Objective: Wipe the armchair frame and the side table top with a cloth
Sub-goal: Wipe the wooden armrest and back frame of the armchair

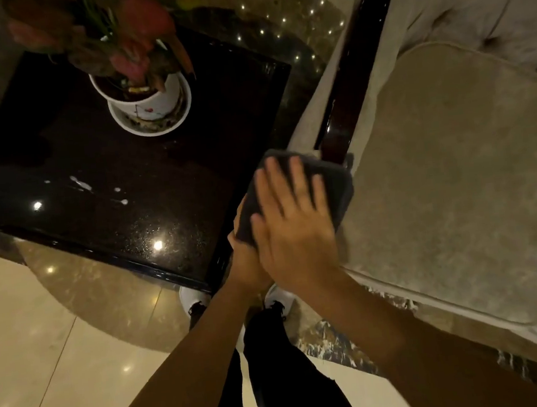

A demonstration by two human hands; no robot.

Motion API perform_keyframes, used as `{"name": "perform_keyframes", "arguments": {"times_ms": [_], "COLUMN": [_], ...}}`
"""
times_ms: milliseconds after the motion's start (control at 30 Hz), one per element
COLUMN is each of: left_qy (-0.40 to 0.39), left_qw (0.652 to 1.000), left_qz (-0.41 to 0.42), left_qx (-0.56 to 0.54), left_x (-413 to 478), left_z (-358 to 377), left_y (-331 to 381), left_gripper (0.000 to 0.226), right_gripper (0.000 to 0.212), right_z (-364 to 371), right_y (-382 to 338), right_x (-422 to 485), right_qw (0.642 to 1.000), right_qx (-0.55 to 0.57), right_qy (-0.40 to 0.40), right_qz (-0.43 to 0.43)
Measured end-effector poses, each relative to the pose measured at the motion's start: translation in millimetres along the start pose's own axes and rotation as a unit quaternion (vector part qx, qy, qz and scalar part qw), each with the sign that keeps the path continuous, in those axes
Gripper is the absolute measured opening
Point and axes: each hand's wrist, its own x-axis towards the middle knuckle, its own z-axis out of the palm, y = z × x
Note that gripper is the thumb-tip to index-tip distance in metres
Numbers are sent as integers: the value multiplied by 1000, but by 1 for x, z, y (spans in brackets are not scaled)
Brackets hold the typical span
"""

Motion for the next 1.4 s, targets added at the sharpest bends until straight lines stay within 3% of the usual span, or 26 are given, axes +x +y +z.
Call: {"name": "perform_keyframes", "arguments": {"times_ms": [33, 67, 100, 133, 200, 267, 300, 367, 433, 500, 600, 667, 733, 900, 1033, 1133, 1200, 1267, 1400], "left_qy": [-16, 17, 65, 101, 132, 146, 150, 137, 97, 104, 115, 127, 149, 154, 138, 157, 193, 212, 209], "left_qw": [999, 999, 998, 994, 986, 983, 982, 984, 990, 992, 993, 990, 984, 938, 909, 883, 868, 864, 859], "left_qz": [-17, -25, -2, 35, 94, 108, 116, 113, 91, 58, 38, 45, 58, 160, 54, 23, 39, 53, 67], "left_qx": [38, 37, 12, -7, -23, -16, -17, -18, -42, -30, -1, 31, 84, 266, 390, 443, 457, 453, 463], "left_x": [-2, -3, -1, 0, 4, 3, 0, -3, -2, 1, 3, 3, 2, 0, 21, 39, 43, 40, 37], "left_z": [1, 0, -1, -4, -3, -6, -6, -10, -13, -17, -16, -17, -19, -7, 6, 11, 16, 19, 19], "left_y": [-6, -4, -2, 5, 16, 24, 26, 23, 22, 30, 38, 40, 44, 72, 100, 113, 113, 110, 106], "left_gripper": [91, 93, 96, 102, 106, 84, 70, 67, 97, 116, 116, 116, 117, 119, 127, 101, 76, 62, 63], "right_gripper": [56, 55, 56, 56, 56, 55, 55, 55, 55, 56, 52, 50, 53, 57, 62, 61, 58, 57, 61], "right_z": [-2, -7, -14, -20, -19, -6, 0, 2, -12, -28, -40, -40, -31, -13, -43, -71, -67, -58, -51], "right_y": [5, 26, 52, 73, 84, 45, 24, 19, 68, 120, 143, 117, 86, 68, 123, 136, 116, 90, 78], "right_x": [-4, -4, 2, 9, 13, -3, -13, -25, -12, 20, 76, 93, 84, 8, 87, 153, 149, 114, 64], "right_qw": [994, 977, 960, 956, 988, 999, 998, 1000, 986, 967, 989, 993, 991, 999, 996, 996, 992, 991, 990], "right_qx": [-2, -14, -38, -46, -28, 7, 17, 14, -37, -83, -22, 26, -4, 12, -33, 30, 22, -35, -109], "right_qy": [-24, -46, -57, -61, -17, 30, 33, 15, -27, -26, 58, 116, 123, -18, 14, 79, 105, 116, -69], "right_qz": [-103, -207, -272, -285, -148, 32, 60, -5, -158, -239, -134, -26, 48, -33, -85, 19, 73, 58, -62]}}
